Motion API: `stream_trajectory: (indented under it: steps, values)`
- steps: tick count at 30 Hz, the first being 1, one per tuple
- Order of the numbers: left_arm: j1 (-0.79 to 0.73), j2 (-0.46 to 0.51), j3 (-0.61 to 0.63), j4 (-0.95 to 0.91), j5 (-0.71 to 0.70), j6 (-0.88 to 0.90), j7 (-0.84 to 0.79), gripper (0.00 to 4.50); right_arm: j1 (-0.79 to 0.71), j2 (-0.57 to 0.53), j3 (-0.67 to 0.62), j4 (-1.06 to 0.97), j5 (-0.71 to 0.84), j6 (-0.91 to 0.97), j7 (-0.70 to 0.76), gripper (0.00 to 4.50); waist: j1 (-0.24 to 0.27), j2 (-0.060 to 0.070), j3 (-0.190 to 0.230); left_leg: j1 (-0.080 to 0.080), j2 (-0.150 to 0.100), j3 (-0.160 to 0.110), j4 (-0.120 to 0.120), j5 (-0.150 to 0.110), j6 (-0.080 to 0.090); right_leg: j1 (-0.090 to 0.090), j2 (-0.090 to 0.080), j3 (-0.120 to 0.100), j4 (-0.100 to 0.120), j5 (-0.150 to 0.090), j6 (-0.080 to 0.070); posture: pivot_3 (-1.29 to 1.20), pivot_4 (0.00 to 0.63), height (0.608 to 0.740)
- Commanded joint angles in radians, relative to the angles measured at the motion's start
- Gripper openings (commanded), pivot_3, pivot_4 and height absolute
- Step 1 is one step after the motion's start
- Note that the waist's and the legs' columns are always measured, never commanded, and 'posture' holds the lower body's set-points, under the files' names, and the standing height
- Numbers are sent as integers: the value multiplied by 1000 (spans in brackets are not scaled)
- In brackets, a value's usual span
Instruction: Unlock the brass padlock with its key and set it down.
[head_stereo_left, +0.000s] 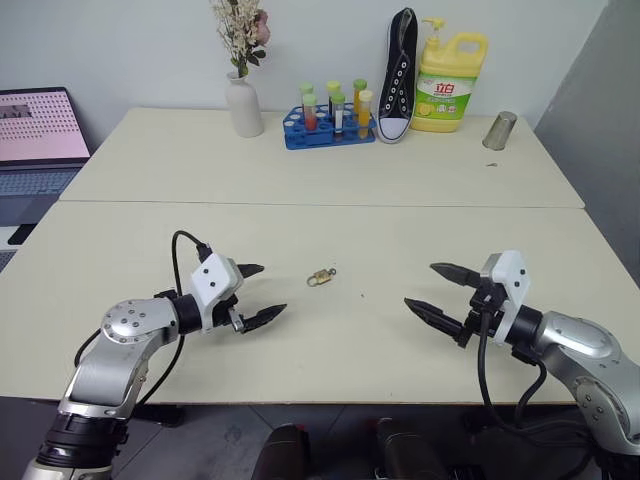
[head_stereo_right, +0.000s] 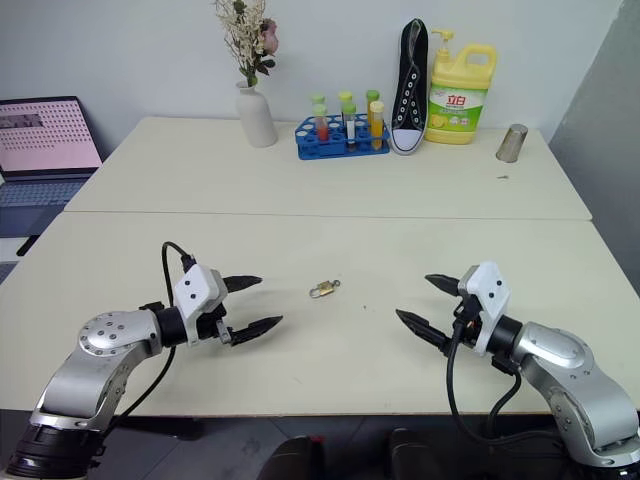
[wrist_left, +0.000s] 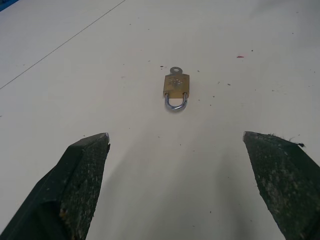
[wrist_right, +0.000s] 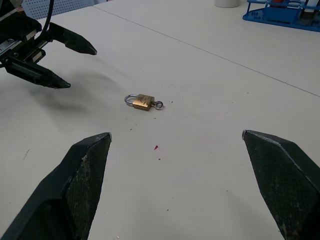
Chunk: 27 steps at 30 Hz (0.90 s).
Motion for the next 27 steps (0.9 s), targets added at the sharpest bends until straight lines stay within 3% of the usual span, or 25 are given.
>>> stream_trajectory:
  steps: [1, 12, 19, 27]
  values:
    - [-1, -3, 16, -43, -31, 0, -8, 4500, -16, 10, -4, -18, 17, -8, -2, 4394, 0, 0, 0, 0, 0, 0, 0, 0, 0, 0, 0, 0, 0, 0, 0, 0, 150, 740]
    - [-42, -21, -28, -36, 6, 51, 37, 4500, -8, 12, 5, -20, 2, -7, -3, 4394, 1, 0, 0, 0, 0, 0, 0, 0, 0, 0, 0, 0, 0, 0, 0, 0, 150, 740]
    - [-72, -48, -20, -27, -67, 76, -11, 4500, 7, 12, 0, -40, 17, 22, -23, 4394, 0, 0, 0, 0, 0, 0, 0, 0, 0, 0, 0, 0, 0, 0, 0, 0, 150, 740]
    - [-197, -144, -122, 113, 74, 37, 90, 4500, 3, 16, 27, -83, 4, 52, -57, 4394, 2, -1, 0, 0, -1, 0, 1, 0, 0, 1, 3, 0, 0, 0, 0, 0, 150, 740]
